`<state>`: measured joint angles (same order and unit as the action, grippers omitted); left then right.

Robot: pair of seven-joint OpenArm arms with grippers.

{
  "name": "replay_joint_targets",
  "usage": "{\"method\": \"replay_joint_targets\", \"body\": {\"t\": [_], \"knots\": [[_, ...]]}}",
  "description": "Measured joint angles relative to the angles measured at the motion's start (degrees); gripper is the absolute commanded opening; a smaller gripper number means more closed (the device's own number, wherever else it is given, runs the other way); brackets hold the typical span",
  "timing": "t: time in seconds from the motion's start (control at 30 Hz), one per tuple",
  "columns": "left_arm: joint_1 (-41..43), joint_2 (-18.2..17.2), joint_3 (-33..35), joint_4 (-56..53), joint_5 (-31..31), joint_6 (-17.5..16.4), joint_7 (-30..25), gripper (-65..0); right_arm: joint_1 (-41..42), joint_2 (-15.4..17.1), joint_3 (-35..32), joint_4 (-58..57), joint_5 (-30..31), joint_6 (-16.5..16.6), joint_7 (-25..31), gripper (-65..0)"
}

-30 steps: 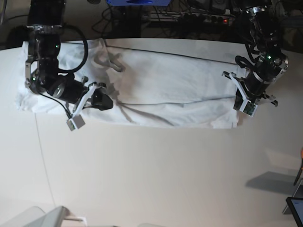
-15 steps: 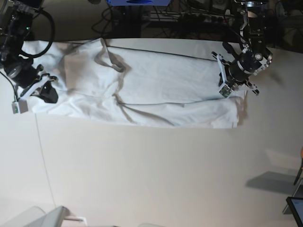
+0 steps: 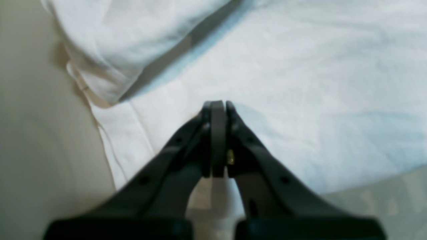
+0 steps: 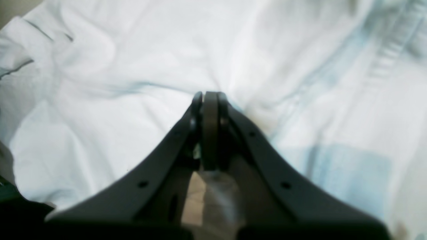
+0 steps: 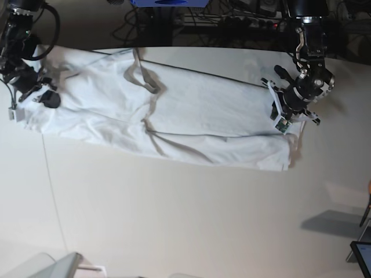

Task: Fold the T-shirt properly
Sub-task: 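Move both grippers to the two ends of the shirt strip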

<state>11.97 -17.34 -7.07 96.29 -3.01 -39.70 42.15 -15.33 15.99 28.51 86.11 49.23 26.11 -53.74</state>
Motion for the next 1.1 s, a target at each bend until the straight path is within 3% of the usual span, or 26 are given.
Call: {"method": "replay_joint_targets", "body": {"t": [0.1, 0.23, 0.5, 0.67, 0.87, 1.0, 1.1], "knots": [[-0.04, 0.00, -0.02, -0.31, 0.09, 0.00, 0.07, -65.0, 2.14, 0.31, 0.31, -2.25, -2.86, 0.76, 0.42, -65.0], [-0.57, -0.46, -0.17, -1.66, -0.70, -0.04, -0.85, -65.0, 5.86, 0.02, 0.24, -3.63, -10.56, 7.45, 0.50, -65.0], [-1.53, -0.20, -0.11, -1.73, -0.39, -0.02, -0.13, -65.0, 12.09, 0.02, 0.24, -8.33, -18.01, 9.25, 1.84, -65.0], [0.07, 0.66, 0.07, 4.55, 2.27, -0.70, 4.55, -65.0, 12.90, 0.81, 0.13, -8.37, -20.11, 13.33, 1.60, -65.0], [-1.62, 3.78, -4.70, 13.60, 1.60, -0.63, 7.74, -65.0, 12.37, 0.81, 0.13, -7.30, -21.00, 13.97, 1.36, -65.0], [-4.98, 5.79, -4.76, 14.38, 1.70, -0.44, 10.16, -64.3, 11.52, -1.05, 0.39, -2.89, -22.88, 13.49, -0.59, -65.0], [-10.10, 7.26, -3.02, 13.86, 2.05, -0.66, 14.47, -59.0, 10.82, -1.49, 0.24, 1.03, -22.71, 13.77, -0.83, -65.0]]}}
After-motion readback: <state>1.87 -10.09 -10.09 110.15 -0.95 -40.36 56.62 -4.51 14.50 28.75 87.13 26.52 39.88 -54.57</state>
